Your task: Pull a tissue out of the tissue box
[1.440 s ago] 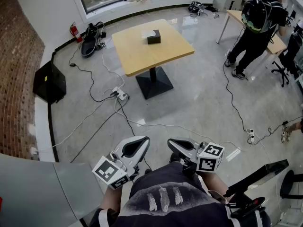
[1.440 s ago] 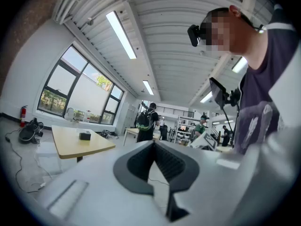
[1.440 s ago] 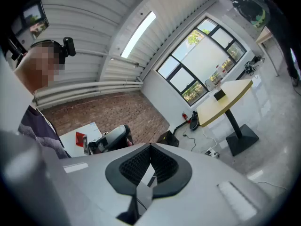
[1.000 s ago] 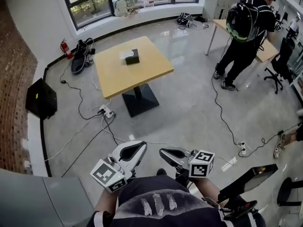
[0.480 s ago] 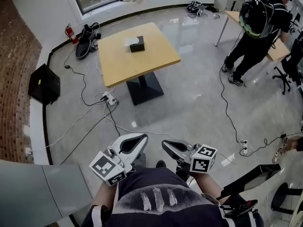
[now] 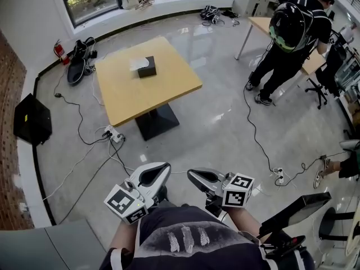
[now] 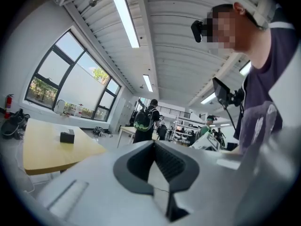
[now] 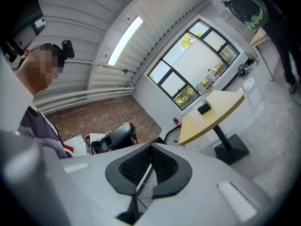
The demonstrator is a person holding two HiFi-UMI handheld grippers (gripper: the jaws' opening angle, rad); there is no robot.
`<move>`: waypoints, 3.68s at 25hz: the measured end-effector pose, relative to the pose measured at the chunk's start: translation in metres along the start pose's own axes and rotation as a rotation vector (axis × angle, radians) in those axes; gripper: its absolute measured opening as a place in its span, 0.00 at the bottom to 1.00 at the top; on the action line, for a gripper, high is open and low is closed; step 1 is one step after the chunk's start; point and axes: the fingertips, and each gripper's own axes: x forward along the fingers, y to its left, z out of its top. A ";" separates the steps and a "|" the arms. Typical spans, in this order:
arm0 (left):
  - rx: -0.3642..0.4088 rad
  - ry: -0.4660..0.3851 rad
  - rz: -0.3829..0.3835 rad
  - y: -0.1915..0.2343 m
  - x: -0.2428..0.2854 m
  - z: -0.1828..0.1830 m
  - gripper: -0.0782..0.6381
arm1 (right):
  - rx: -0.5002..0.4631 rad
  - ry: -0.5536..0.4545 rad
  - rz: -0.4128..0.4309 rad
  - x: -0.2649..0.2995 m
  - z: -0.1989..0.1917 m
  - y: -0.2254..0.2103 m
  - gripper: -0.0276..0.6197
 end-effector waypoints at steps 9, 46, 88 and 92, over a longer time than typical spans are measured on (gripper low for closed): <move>0.009 -0.062 -0.049 0.090 -0.007 0.046 0.11 | -0.079 0.002 -0.043 0.089 0.049 -0.010 0.04; -0.047 0.007 0.246 0.308 0.181 0.094 0.11 | 0.015 0.106 0.128 0.199 0.223 -0.234 0.04; -0.599 0.324 0.266 0.684 0.222 -0.073 0.86 | 0.105 0.193 -0.247 0.314 0.241 -0.338 0.03; -0.662 0.357 0.274 0.687 0.218 -0.091 0.73 | 0.129 0.203 -0.261 0.314 0.240 -0.349 0.04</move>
